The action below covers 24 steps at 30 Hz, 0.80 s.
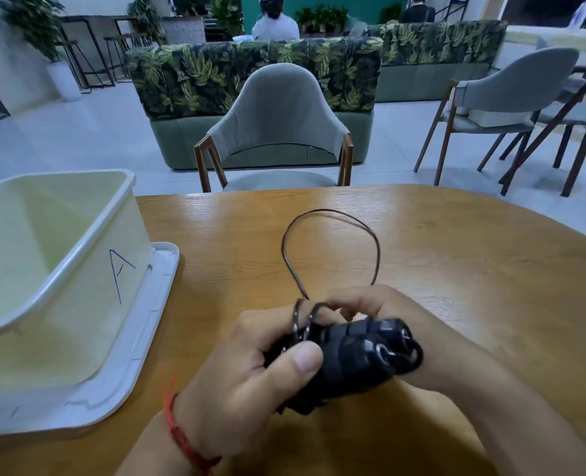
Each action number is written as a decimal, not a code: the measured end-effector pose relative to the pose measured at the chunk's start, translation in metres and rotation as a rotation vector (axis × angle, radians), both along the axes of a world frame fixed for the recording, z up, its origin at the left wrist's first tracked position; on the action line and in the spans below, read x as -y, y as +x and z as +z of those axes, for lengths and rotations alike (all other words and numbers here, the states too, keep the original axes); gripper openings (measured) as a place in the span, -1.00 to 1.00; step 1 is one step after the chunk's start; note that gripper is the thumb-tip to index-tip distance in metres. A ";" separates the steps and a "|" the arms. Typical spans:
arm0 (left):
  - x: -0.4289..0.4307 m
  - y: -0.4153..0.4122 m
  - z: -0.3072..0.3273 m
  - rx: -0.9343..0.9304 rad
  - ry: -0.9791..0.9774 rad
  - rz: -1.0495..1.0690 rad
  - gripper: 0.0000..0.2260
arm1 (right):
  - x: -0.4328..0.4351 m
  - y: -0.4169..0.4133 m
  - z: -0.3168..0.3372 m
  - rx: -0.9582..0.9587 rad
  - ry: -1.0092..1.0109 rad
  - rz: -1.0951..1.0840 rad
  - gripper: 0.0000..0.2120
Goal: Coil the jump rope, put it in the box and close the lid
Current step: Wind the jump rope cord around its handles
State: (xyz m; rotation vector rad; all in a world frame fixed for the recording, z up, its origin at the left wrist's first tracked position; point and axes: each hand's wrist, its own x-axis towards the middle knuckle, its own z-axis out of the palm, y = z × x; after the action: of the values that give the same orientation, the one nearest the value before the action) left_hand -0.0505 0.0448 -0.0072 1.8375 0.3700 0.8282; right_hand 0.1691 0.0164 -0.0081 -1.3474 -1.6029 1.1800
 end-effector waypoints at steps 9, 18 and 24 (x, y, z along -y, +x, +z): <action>-0.022 -0.012 -0.002 0.240 -0.360 0.389 -0.49 | 0.007 -0.007 0.000 0.359 0.309 -0.155 -0.54; -0.032 -0.006 -0.007 0.040 -0.198 0.860 -0.50 | 0.022 -0.041 0.012 0.874 0.415 0.087 -0.65; -0.026 -0.009 -0.011 -0.561 0.265 0.711 -0.59 | 0.019 -0.021 0.011 0.830 0.922 -0.135 -0.73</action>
State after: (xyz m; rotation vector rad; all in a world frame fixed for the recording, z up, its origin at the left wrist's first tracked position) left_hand -0.0599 0.0704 -0.0183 2.1999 1.3830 0.8314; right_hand 0.1481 -0.0024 0.0031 -1.2864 -2.1430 -0.3247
